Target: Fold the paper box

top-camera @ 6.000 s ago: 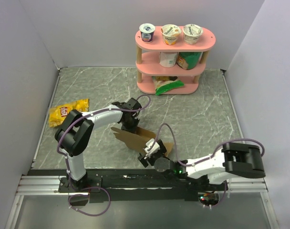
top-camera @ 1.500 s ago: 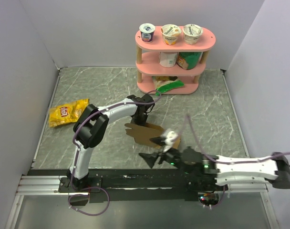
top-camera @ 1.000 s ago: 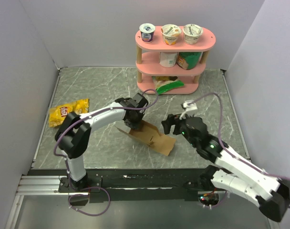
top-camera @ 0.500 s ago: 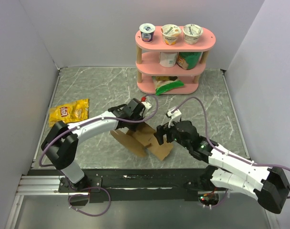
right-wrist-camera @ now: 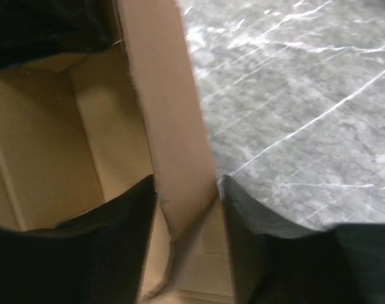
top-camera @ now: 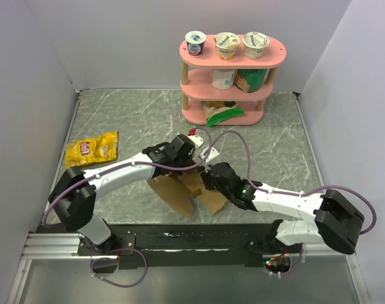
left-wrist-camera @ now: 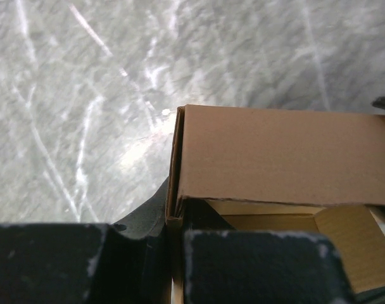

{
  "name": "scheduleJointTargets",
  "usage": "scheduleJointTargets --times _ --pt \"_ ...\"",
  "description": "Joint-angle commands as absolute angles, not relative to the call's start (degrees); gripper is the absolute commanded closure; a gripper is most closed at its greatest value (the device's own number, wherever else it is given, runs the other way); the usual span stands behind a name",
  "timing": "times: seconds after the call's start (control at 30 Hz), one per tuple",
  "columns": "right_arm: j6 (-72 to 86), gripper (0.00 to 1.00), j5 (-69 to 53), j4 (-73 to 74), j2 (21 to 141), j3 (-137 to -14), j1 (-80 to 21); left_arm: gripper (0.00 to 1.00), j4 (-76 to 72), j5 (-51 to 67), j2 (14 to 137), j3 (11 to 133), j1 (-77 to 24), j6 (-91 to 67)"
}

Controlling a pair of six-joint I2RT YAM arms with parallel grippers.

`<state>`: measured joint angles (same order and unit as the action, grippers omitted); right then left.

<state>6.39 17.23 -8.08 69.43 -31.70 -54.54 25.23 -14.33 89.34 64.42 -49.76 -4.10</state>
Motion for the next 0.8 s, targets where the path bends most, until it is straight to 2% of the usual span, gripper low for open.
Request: scheduleJointTargets --times 0.0,0.07,0.2,0.43,0.6,0.63,0.67,0.7,0.77 --pt "7.03 0.70 21.70 -10.64 71.19 -36.47 -56.33 0.99 24.17 -19.06 88.68 64.95 -50.18 -6.50" --pt "7.64 0.89 21.71 -10.46 72.15 -36.56 -56.43 0.99 23.82 -20.12 89.03 64.60 -50.36 -7.03" --pt "8.44 0.93 19.96 -10.55 72.07 -36.30 -56.60 0.99 22.86 -24.85 89.65 63.63 -50.80 -7.73" --pt "9.67 0.93 13.37 -12.30 70.40 -35.25 -56.69 0.99 20.83 -31.19 92.19 63.28 -53.08 -9.84" --pt "10.54 0.93 12.04 -11.43 71.01 -35.76 -56.60 0.99 21.00 -30.59 94.30 64.16 -53.35 -11.07" --pt "10.98 0.93 12.74 -10.73 71.54 -36.38 -56.51 0.96 21.79 -30.32 95.18 64.68 -53.35 -11.60" --pt "11.33 0.93 13.61 -8.63 73.02 -36.91 -56.34 0.88 23.36 -29.80 95.53 65.56 -53.35 -11.95" --pt "11.77 0.94 14.32 -8.09 73.82 -37.87 -56.08 0.70 23.90 -29.62 95.80 65.91 -53.35 -12.48" --pt "12.30 0.94 15.11 -7.30 76.02 -38.32 -55.81 0.45 24.43 -27.53 95.45 65.83 -53.26 -12.74"
